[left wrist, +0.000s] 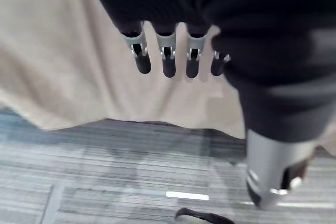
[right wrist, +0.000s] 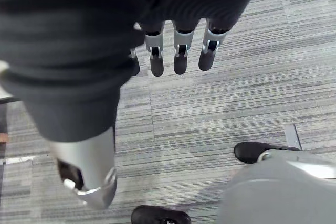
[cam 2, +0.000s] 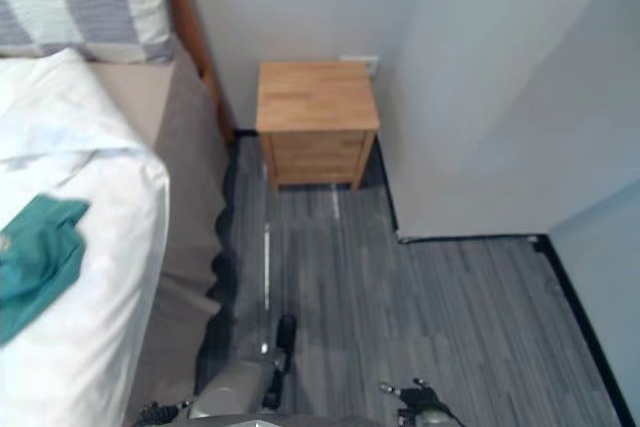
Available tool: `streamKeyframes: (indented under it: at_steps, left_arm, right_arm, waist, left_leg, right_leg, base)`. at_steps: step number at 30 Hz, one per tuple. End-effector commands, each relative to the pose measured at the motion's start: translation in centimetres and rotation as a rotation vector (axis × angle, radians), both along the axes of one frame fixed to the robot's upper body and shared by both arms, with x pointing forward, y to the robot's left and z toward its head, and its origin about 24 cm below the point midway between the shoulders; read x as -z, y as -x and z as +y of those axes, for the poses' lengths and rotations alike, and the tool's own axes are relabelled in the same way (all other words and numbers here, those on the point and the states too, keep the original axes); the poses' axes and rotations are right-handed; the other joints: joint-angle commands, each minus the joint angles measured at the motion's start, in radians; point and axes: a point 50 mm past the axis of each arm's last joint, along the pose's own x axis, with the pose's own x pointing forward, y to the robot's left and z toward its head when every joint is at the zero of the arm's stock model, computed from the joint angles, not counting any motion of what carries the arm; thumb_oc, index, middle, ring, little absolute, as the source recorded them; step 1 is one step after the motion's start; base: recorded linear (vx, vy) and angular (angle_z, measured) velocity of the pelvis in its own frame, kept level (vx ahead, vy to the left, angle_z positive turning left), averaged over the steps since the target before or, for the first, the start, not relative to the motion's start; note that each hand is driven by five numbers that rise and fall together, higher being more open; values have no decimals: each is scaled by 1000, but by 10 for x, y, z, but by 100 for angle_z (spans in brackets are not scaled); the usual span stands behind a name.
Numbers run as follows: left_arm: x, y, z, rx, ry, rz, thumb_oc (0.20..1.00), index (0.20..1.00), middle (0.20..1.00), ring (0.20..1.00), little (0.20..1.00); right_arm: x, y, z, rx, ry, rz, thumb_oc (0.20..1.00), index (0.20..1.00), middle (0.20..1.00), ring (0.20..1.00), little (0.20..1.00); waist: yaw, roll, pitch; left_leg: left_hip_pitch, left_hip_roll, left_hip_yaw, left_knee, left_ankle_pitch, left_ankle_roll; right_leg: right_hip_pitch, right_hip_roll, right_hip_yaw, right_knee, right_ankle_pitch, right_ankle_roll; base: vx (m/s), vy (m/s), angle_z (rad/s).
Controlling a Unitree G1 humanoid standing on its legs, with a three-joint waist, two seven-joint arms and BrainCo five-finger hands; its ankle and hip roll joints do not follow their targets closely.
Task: Tidy up the quilt and then pick up the clothes from the bed and put them into the laundry hamper.
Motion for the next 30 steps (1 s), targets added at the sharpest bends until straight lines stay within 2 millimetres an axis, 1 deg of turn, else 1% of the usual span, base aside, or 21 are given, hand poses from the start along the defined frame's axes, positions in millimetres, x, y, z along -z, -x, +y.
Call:
streamKeyframes:
  at_steps: [1,2,4,5,7,8,10,11,13,14,16,17,19,20,21,22,24,25,27,28,30]
  left_arm:
    - [3,5,-14,90,-2,34,1000,1000,1000,1000,1000]
    - [2,0,-11,98,-19,38,1000,1000,1000,1000,1000]
    - [0,-4,-7,65,-27,28,1000,1000,1000,1000,1000]
    - [-2,-8,-3,42,-23,10,1000,1000,1000,1000,1000]
    - [-2,-8,-2,58,-27,3,1000,1000,1000,1000,1000]
    - [-2,-7,-2,69,-32,6,1000,1000,1000,1000,1000]
    - [0,-1,-3,70,-39,29,1000,1000,1000,1000,1000]
    - [1,1,-4,77,-41,41,1000,1000,1000,1000,1000]
    - [2,4,-5,83,-42,56,1000,1000,1000,1000,1000]
    - [4,10,-9,93,-32,92,1000,1000,1000,1000,1000]
    - [5,15,-11,86,-27,111,1000,1000,1000,1000,1000]
    - [6,18,-13,81,-25,119,1000,1000,1000,1000,1000]
    - [5,17,-13,100,-24,113,1000,1000,1000,1000,1000]
    - [5,12,-15,162,-33,97,1000,1000,1000,1000,1000]
    - [4,9,-16,177,-37,85,1000,1000,1000,1000,1000]
    - [3,4,-17,171,-26,61,1000,1000,1000,1000,1000]
    - [3,1,-16,151,-17,46,1000,1000,1000,1000,1000]
    - [2,-3,-17,132,-2,29,1000,1000,1000,1000,1000]
    - [3,2,-14,117,2,29,1000,1000,1000,1000,1000]
    - [3,2,-14,117,2,29,1000,1000,1000,1000,1000]
    - [4,7,-13,100,8,40,1000,1000,1000,1000,1000]
  right_arm:
    - [-5,-4,-5,-3,28,-64,1000,1000,1000,1000,1000]
    - [-6,-7,-2,-3,21,-85,1000,1000,1000,1000,1000]
    - [-7,-12,4,-35,18,-106,1000,1000,1000,1000,1000]
    - [-8,-15,8,-55,12,-120,1000,1000,1000,1000,1000]
    - [-9,-18,10,-52,13,-126,1000,1000,1000,1000,1000]
    - [-9,-20,11,-46,12,-128,1000,1000,1000,1000,1000]
    - [-8,-19,10,-21,2,-132,1000,1000,1000,1000,1000]
    - [-8,-18,9,-17,1,-132,1000,1000,1000,1000,1000]
    - [-7,-17,8,-15,0,-129,1000,1000,1000,1000,1000]
    - [-6,-15,8,-3,4,-116,1000,1000,1000,1000,1000]
    - [-6,-14,7,10,2,-101,1000,1000,1000,1000,1000]
    - [-5,-12,9,-1,9,-69,1000,1000,1000,1000,1000]
    - [-5,-11,8,-3,18,-65,1000,1000,1000,1000,1000]
    - [-5,-10,5,8,20,-72,1000,1000,1000,1000,1000]
    - [-6,-11,3,-3,23,-77,1000,1000,1000,1000,1000]
    - [-9,-18,1,-46,46,-85,1000,1000,1000,1000,1000]
    - [-11,-21,-3,-53,58,-91,1000,1000,1000,1000,1000]
    - [-15,-27,-11,-48,73,-115,1000,1000,1000,1000,1000]
    - [-22,-42,-18,-56,87,-182,1000,1000,1000,1000,1000]
    - [-22,-43,-18,-58,87,-185,1000,1000,1000,1000,1000]
    - [-23,-45,-15,-62,98,-203,1000,1000,1000,1000,1000]
  waist:
    - [14,58,-55]
    - [4,78,-54]
    - [-9,83,-42]
    - [-22,85,-31]
    - [-29,82,-25]
    - [-38,65,-16]
    - [-71,14,-6]
    - [-80,1,-8]
    - [-91,-3,-8]
    - [-124,0,-21]
    - [-132,5,-31]
    - [-131,7,-47]
    - [-134,10,-58]
    - [-138,11,-68]
    - [-138,6,-68]
    - [-126,-4,-61]
    - [-116,-10,-52]
    - [-103,-8,-31]
    - [-87,9,-7]
    - [-86,10,-5]
    - [-95,23,-12]
  left_leg:
    - [-19,42,-27,36,-82,-66]
    - [22,37,-21,48,-113,-44]
    - [68,35,-8,58,-144,-33]
    - [107,36,-10,53,-147,-32]
    - [134,37,-31,46,-144,-38]
    - [162,24,-51,47,-155,-45]
    - [239,-7,-104,36,-226,-52]
    - [255,-18,-123,35,-245,-53]
    - [280,-22,-151,33,-270,-55]
    - [341,-19,-217,19,-316,-60]
    - [373,2,-221,23,-342,-76]
    - [380,36,-192,70,-351,-101]
    - [375,63,-174,115,-325,-120]
    - [331,98,-144,251,-233,-148]
    - [289,103,-128,368,-185,-155]
    - [192,88,-117,554,-140,-160]
    - [117,69,-120,655,-133,-155]
    - [1,51,-107,694,-152,-146]
    - [-25,76,-34,456,-168,-146]
    - [-17,75,-30,433,-171,-144]
    - [27,56,18,277,-221,-118]
  right_leg:
    - [-129,-93,-55,471,239,101]
    - [-207,-125,-75,617,309,97]
    - [-303,-133,-75,677,302,80]
    - [-361,-95,-97,637,273,63]
    - [-394,-54,-131,530,263,59]
    - [-426,-34,-152,376,269,66]
    - [-446,6,-174,-54,269,76]
    - [-456,8,-159,-149,285,84]
    - [-454,14,-137,-242,311,94]
    - [-467,36,-47,-328,353,103]
    - [-458,34,-44,-290,345,92]
    - [-428,18,-53,-261,333,83]
    - [-416,18,-51,-243,321,75]
    - [-382,21,-42,-261,302,62]
    - [-362,19,-44,-266,295,51]
    - [-334,19,-54,-265,280,28]
    - [-320,17,-51,-265,270,15]
    - [-291,20,-48,-271,253,4]
    - [-225,36,-59,-297,212,6]
    - [-220,37,-58,-300,211,8]
    - [-228,53,-57,-287,192,13]
  base:
    - [459,456,-8]
    - [416,400,-2]
    - [370,228,5]
    - [422,56,-5]
    - [349,-49,1]
    - [380,-161,14]
    - [539,-257,30]
    - [422,-168,48]
    - [451,-100,66]
    - [675,-106,110]
    - [635,-106,97]
    - [476,-95,47]
    - [384,-90,31]
    - [387,-135,26]
    - [464,-212,42]
    - [284,-162,31]
    - [143,-89,6]
    - [117,-4,-15]
    - [135,73,-35]
    - [123,107,-32]
    - [110,122,-14]
